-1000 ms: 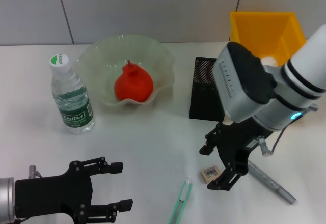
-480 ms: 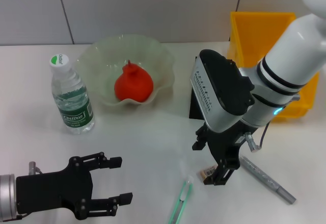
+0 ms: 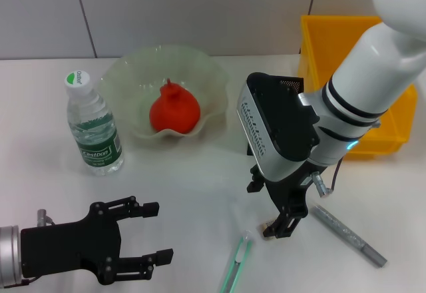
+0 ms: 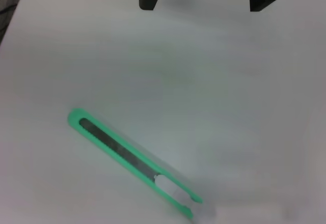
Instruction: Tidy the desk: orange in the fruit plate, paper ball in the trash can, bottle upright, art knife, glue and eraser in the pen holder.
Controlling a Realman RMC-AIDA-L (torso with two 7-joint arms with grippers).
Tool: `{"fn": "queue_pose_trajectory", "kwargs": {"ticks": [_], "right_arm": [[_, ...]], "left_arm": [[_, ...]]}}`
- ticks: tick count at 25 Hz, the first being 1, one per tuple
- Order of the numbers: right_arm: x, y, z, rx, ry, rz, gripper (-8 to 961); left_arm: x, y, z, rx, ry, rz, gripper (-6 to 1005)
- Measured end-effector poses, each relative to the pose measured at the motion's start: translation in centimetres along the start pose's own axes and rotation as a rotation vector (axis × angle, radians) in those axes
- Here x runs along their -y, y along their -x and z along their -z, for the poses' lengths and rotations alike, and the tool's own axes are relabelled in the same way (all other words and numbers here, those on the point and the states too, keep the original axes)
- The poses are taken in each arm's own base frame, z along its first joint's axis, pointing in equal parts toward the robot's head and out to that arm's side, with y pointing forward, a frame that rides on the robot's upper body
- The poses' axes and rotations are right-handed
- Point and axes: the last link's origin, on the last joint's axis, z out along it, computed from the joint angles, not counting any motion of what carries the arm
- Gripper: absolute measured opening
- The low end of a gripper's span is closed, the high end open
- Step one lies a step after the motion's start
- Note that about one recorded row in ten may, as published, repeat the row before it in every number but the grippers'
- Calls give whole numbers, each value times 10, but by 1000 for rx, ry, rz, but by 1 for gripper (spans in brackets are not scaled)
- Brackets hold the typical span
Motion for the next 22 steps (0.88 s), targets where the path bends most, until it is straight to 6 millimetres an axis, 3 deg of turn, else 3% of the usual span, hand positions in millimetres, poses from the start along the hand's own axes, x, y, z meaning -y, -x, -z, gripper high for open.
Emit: {"fn": "queue_pose_trajectory", "kwargs": {"ticks": [22], "right_arm": [[2, 0, -3, -26, -6, 15, 810]], "left_arm": [[3, 1, 3, -5, -33, 11, 813]]}}
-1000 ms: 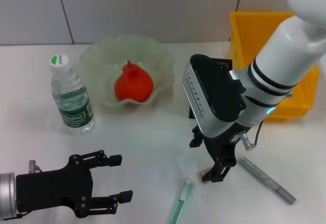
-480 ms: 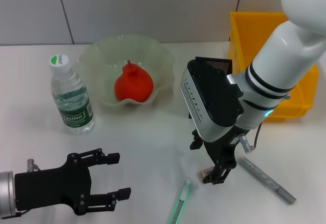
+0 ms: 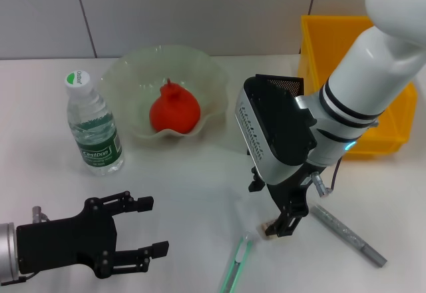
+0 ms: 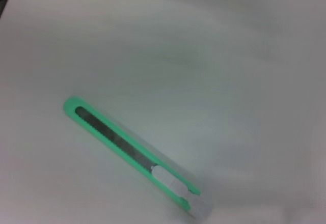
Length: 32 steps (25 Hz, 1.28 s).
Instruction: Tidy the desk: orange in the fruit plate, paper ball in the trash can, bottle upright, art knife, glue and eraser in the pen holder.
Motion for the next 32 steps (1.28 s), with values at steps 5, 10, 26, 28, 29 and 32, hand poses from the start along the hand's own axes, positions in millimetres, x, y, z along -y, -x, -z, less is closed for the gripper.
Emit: {"fn": "queue_pose_trajectory", "kwargs": {"ticks": [5, 10, 26, 28, 29, 32], "right_arm": [[0, 0, 0, -3, -2, -1, 787], [-1, -3, -2, -11, 2, -7, 714], [-7, -8, -10, -38, 41, -1, 578], [-7, -8, -10, -36, 41, 1, 577], [-7, -8, -10, -36, 42, 1, 577], [-7, -7, -10, -32, 42, 5, 577]], "left_arm": [[1, -1, -1, -1, -1, -1, 813], [1, -1, -1, -4, -3, -1, 813], [4, -2, 1, -11, -29, -1, 812], [4, -2, 0, -11, -30, -1, 813], [5, -2, 0, -10, -31, -1, 813], [5, -2, 0, -10, -33, -1, 813]]}}
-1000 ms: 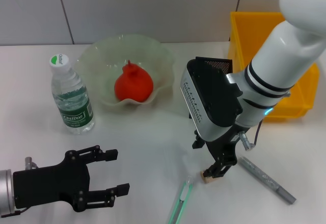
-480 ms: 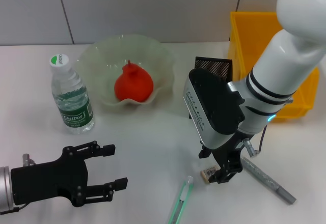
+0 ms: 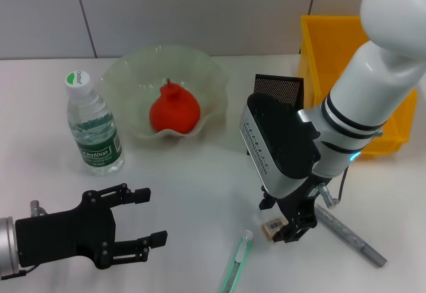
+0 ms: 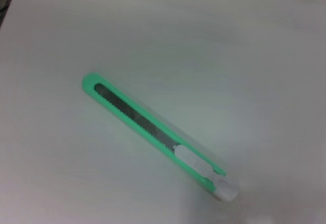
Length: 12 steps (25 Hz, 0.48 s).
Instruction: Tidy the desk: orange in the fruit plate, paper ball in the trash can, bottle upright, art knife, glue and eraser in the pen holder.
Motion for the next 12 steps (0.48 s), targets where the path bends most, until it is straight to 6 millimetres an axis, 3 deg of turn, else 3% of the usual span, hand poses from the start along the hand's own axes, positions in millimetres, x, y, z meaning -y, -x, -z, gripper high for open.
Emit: {"fn": "queue_pose_trajectory", "kwargs": {"ticks": [12], "right_arm": [[-1, 14, 3, 43, 1, 66, 577]], "left_arm": [[0, 0, 0, 0, -1, 1, 812]]}}
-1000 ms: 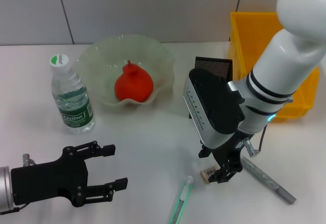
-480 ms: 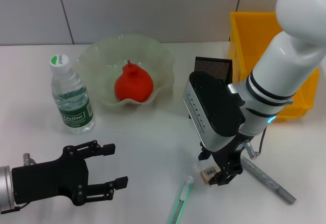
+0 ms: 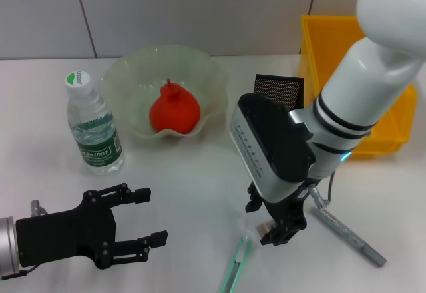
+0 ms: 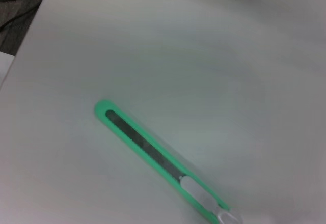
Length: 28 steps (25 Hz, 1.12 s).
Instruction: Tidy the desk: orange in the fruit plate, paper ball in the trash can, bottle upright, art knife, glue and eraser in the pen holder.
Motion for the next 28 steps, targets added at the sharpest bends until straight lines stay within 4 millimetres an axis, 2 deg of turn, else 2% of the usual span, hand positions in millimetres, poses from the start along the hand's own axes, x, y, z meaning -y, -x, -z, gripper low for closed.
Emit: {"fn": "queue_pose_trajectory", "kwargs": {"ticks": [6, 19, 28], "right_arm": [[-2, 13, 0, -10, 7, 90, 578], [-8, 48, 5, -72, 50, 415, 577], [-14, 53, 0, -104, 80, 621, 578]], "left_arm": [[0, 0, 0, -1, -1, -1, 812], [6, -4, 5, -35, -44, 34, 812], [8, -3, 9, -27, -64, 39, 813]]}}
